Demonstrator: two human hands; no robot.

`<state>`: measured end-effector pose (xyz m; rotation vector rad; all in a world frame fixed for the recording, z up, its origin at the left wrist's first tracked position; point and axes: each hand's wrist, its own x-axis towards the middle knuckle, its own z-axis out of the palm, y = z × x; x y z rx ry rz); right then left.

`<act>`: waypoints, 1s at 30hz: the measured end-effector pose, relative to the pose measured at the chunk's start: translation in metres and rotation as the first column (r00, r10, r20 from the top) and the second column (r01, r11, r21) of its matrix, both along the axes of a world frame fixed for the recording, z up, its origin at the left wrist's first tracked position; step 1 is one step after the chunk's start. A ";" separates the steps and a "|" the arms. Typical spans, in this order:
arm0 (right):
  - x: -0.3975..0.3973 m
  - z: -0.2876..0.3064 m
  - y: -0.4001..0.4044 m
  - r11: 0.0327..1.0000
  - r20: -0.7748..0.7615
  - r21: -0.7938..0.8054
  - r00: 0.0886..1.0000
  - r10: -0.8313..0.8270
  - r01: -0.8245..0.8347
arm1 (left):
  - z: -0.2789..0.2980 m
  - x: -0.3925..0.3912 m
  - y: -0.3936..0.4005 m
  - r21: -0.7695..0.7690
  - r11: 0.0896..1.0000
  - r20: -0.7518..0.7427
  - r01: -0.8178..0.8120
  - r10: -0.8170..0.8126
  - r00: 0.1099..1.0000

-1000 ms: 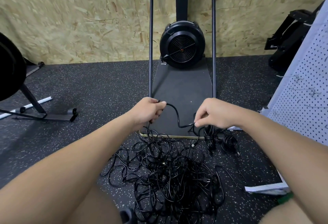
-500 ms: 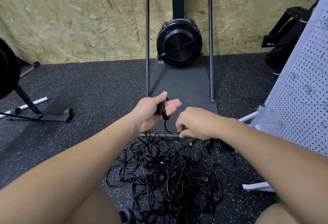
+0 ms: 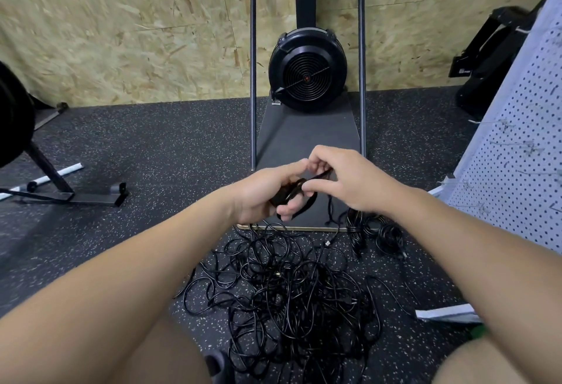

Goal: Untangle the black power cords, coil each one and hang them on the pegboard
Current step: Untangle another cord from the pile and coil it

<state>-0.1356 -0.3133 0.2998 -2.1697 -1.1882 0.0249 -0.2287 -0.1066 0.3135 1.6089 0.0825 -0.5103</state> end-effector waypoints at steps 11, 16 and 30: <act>0.013 -0.033 -0.002 0.997 -0.584 0.072 0.809 0.067 -0.031 | -0.005 0.005 0.007 -0.233 0.972 -0.035 -0.032 0.025 0.999; 0.007 -0.049 0.013 1.000 -0.659 0.013 0.752 0.012 -0.005 | -0.005 0.008 0.006 -0.313 0.941 -0.035 -0.129 0.124 0.992; -0.002 -0.046 0.020 0.926 -0.212 -0.376 0.975 -0.064 -0.021 | -0.015 0.024 0.007 -0.484 0.711 -0.053 -0.511 0.559 0.828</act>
